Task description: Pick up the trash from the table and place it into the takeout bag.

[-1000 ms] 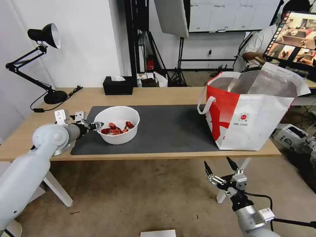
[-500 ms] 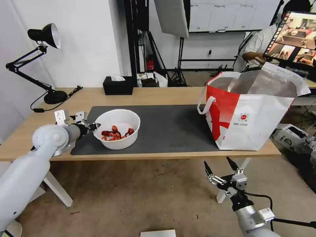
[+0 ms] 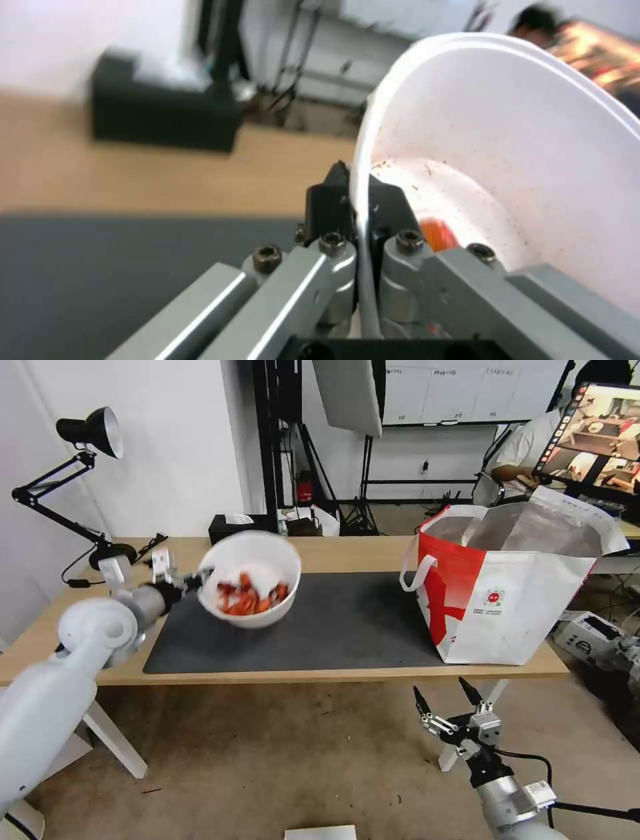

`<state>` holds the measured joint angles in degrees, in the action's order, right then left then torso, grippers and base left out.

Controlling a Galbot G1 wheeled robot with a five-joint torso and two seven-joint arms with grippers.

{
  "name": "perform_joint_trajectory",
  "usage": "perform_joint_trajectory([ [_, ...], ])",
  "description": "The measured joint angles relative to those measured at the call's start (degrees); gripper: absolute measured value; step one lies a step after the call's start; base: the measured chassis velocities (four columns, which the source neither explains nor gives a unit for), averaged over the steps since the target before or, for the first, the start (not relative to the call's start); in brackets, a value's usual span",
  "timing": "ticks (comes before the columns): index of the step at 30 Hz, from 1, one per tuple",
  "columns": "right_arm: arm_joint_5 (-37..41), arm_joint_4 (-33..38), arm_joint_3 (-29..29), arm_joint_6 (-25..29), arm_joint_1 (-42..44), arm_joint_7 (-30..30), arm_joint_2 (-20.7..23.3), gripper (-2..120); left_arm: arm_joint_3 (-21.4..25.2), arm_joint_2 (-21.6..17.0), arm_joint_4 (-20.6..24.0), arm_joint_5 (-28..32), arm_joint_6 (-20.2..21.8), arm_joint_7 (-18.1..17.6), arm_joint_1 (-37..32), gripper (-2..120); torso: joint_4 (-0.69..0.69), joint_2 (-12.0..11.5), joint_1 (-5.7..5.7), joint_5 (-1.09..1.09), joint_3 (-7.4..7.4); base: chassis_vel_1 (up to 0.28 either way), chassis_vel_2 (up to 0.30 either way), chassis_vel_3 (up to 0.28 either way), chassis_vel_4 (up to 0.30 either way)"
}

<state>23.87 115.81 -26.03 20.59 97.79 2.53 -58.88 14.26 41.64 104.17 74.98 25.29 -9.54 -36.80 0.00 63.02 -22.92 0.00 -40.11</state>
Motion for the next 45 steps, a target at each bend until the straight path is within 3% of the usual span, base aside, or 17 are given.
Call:
perform_joint_trajectory([
  [6,0.00,0.00,0.00,0.00,0.00,0.00,0.00,100,-2.19,-0.19,0.17,-0.89,-2.87,2.21,3.53,0,0.00,0.00,0.00,0.00,0.00,0.000,0.000,0.000,0.000],
  [8,0.00,0.00,0.00,0.00,0.00,0.00,0.00,100,-3.92,-0.10,0.13,-3.62,-5.40,4.74,5.52,0,0.00,0.00,0.00,-0.01,0.00,0.000,0.000,0.000,0.000],
  [12,0.00,0.00,0.00,0.00,0.00,0.00,0.00,100,-5.73,0.40,0.56,-5.72,-6.98,6.41,6.62,0,0.00,0.00,0.00,0.00,0.00,0.000,0.000,0.000,0.000],
  [24,0.00,0.00,0.00,0.00,0.00,0.00,0.00,100,-9.95,3.63,-1.42,-6.77,-7.14,6.54,11.90,0,-0.01,0.00,0.00,0.00,0.00,0.000,0.000,0.000,0.000],
  [32,0.00,0.00,0.00,0.00,0.00,0.00,0.00,100,-18.36,9.95,-6.41,-6.89,-6.59,4.95,21.07,0,0.00,0.00,0.00,-0.02,0.00,0.000,0.000,0.000,0.000],
  [38,0.00,0.00,0.00,0.00,0.00,0.00,0.00,100,-25.53,18.65,-13.28,-7.80,-6.48,3.95,27.67,0,0.02,0.00,-0.01,-0.02,0.00,0.000,0.000,0.000,0.000],
  [45,0.00,0.00,0.00,0.00,0.00,0.00,0.00,100,-28.17,24.55,-17.57,-8.83,-6.48,3.35,31.71,0,0.01,0.00,-0.01,-0.01,0.00,0.000,0.000,0.000,0.000],
])
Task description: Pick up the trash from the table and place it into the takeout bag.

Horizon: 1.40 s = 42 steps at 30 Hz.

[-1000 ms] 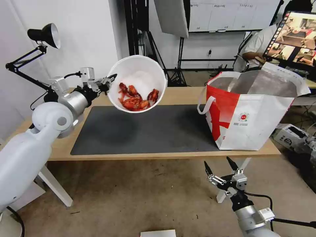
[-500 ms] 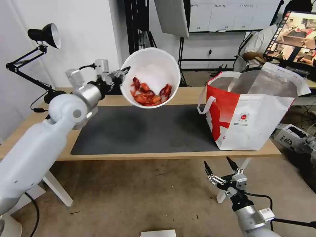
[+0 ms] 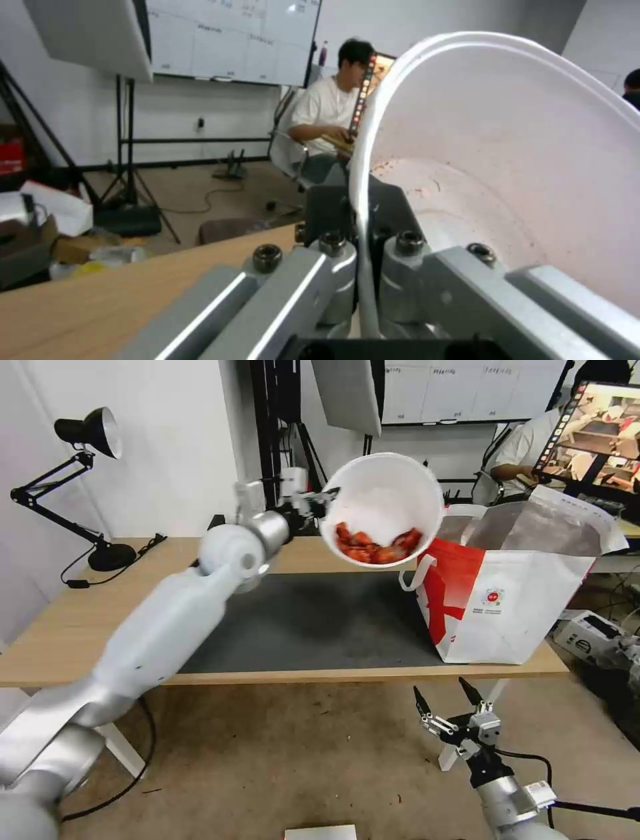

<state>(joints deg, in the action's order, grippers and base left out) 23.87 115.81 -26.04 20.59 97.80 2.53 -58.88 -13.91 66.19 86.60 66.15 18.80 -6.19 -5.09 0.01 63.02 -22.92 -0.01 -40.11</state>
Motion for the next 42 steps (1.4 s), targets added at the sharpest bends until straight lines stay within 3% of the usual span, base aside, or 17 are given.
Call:
perform_joint_trajectory([
  [2,0.00,0.00,0.00,0.00,0.00,0.00,0.00,100,-0.53,2.17,-2.16,-0.11,0.00,-0.01,2.27,0,0.00,0.00,0.00,0.00,0.00,0.000,0.000,0.000,0.000],
  [16,0.00,0.00,0.00,0.00,0.00,0.00,0.00,100,-3.00,6.59,-9.00,0.10,-0.07,0.07,10.10,0,-0.02,0.00,0.00,0.01,0.00,0.000,0.000,0.000,0.000],
  [24,0.00,0.00,0.00,0.00,0.00,0.00,0.00,100,-3.48,14.03,-15.63,0.09,-0.27,-1.80,13.25,0,-0.01,0.00,0.00,0.00,0.00,0.000,0.000,0.000,0.000],
  [27,0.00,0.00,0.00,0.00,0.00,0.00,0.00,100,-4.10,19.42,-19.14,0.28,-1.18,-5.47,13.97,0,-0.02,0.00,0.00,0.00,-0.01,0.000,0.000,0.000,0.000],
  [28,0.00,0.00,0.00,0.00,0.00,0.00,0.00,100,-4.10,19.42,-19.14,0.28,-1.18,-5.47,13.97,0,-0.02,0.00,0.00,0.00,-0.01,0.000,0.000,0.000,0.000],
  [32,0.00,0.00,0.00,0.00,0.00,0.00,0.00,100,-4.68,25.23,-22.95,0.80,-3.11,-11.79,14.49,0,0.03,0.00,0.00,-0.02,0.00,0.000,0.000,0.000,0.000],
  [36,0.00,0.00,0.00,0.00,0.00,0.00,0.00,100,-6.18,25.56,-23.00,0.34,-3.73,-13.22,14.31,0,-0.03,0.00,0.00,0.00,0.00,0.000,0.000,0.000,0.000],
  [42,0.00,0.00,0.00,0.00,0.00,0.00,0.00,100,-8.38,25.49,-22.53,-0.96,-4.59,-14.48,13.17,0,-0.01,0.00,0.01,0.01,0.00,0.000,0.000,0.000,0.000],
])
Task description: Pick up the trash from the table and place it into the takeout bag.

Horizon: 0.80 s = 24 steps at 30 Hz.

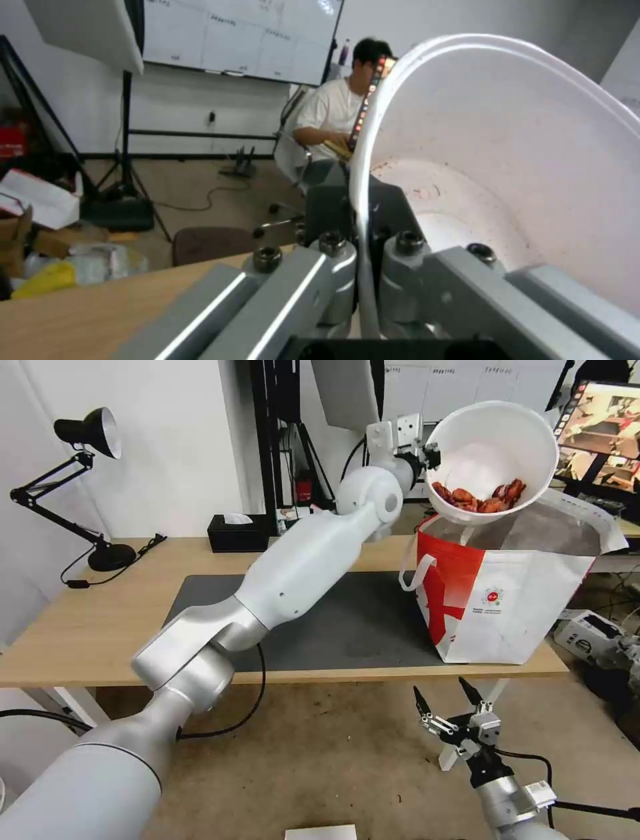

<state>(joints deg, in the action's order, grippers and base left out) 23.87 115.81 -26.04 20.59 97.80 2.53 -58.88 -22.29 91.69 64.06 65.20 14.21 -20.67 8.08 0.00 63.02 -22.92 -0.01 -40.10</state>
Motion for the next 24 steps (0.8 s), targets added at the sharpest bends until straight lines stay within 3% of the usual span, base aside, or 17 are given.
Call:
perform_joint_trajectory([
  [12,0.00,0.00,0.00,0.00,0.00,0.00,0.00,100,-4.47,-0.38,0.66,-11.17,-4.59,-0.50,-1.45,0,0.00,0.00,0.00,0.01,0.00,0.000,0.000,0.000,0.000],
  [18,0.00,0.00,0.00,0.00,0.00,0.00,0.00,100,-8.98,-2.48,3.67,-15.99,-5.51,4.87,-1.54,0,-0.01,0.01,0.00,0.01,0.00,0.000,0.000,0.000,0.000],
  [24,0.00,0.00,0.00,0.00,0.00,0.00,0.00,100,-10.67,-3.21,4.65,-15.76,-4.37,8.76,-0.93,0,0.00,0.01,0.00,0.01,0.00,0.000,0.000,0.000,0.000],
])
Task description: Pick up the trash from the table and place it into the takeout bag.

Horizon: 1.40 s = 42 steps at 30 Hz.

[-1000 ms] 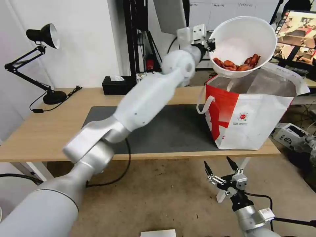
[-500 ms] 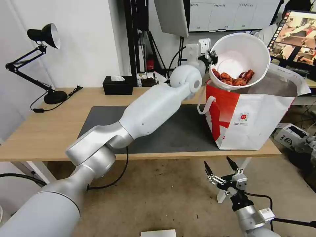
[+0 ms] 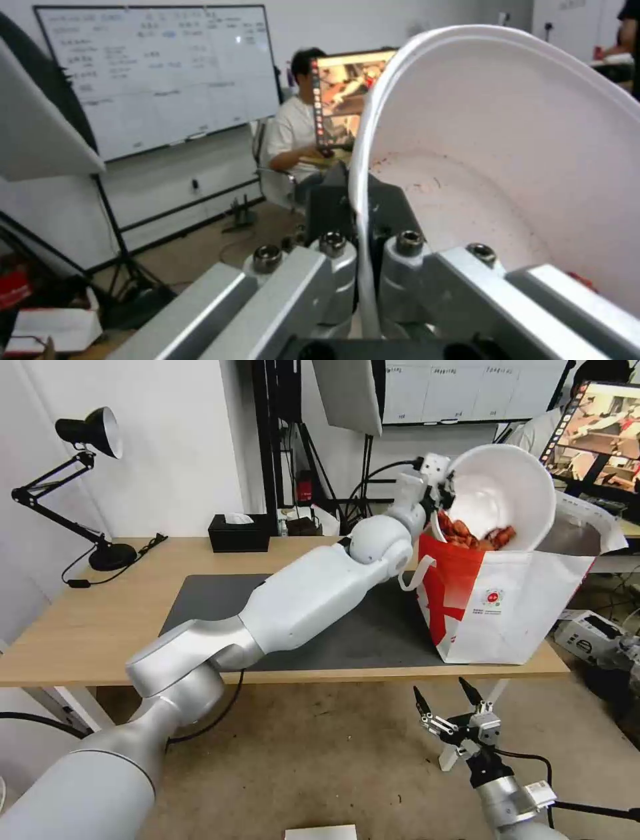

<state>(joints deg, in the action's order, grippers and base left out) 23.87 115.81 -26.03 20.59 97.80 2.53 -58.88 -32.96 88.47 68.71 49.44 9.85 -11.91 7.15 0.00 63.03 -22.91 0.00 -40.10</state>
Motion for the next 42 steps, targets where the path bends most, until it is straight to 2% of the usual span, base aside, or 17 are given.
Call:
perform_joint_trajectory([
  [4,0.00,0.00,0.00,0.00,0.00,0.00,0.00,100,-0.53,0.03,-1.13,1.32,1.86,1.44,0.62,0,0.00,0.00,0.00,0.00,0.00,0.000,0.000,0.000,0.000],
  [7,0.00,0.00,0.00,0.00,0.00,0.00,0.00,100,-1.11,-0.03,-2.17,1.96,3.21,3.96,1.20,0,0.00,0.00,0.00,0.00,0.00,0.000,0.000,0.000,0.000],
  [8,0.00,0.00,0.00,0.00,0.00,0.00,0.00,100,-1.11,-0.03,-2.17,1.96,3.21,3.96,1.20,0,0.00,0.00,0.00,0.00,0.00,0.000,0.000,0.000,0.000],
  [11,0.00,0.00,0.00,0.00,0.00,0.00,0.00,100,-2.33,-0.71,-3.80,1.75,3.69,7.32,1.69,0,-0.01,-0.01,0.00,0.00,0.00,0.000,0.000,0.000,0.000],
  [20,0.00,0.00,0.00,0.00,0.00,0.00,0.00,100,-3.79,-0.99,-5.80,1.34,4.11,11.60,1.98,0,0.00,0.00,0.00,0.00,0.00,0.000,0.000,0.000,0.000],
  [36,0.00,0.00,0.00,0.00,0.00,0.00,0.00,100,-4.43,-0.62,-7.15,0.62,3.41,12.76,1.97,0,0.00,-0.01,0.00,0.00,0.00,0.000,0.000,0.000,0.000],
  [42,0.00,0.00,0.00,0.00,0.00,0.00,0.00,100,-4.85,-0.71,-7.05,-0.14,3.06,12.80,1.97,22,0.00,0.00,0.00,0.00,0.00,0.000,0.000,0.000,0.000],
])
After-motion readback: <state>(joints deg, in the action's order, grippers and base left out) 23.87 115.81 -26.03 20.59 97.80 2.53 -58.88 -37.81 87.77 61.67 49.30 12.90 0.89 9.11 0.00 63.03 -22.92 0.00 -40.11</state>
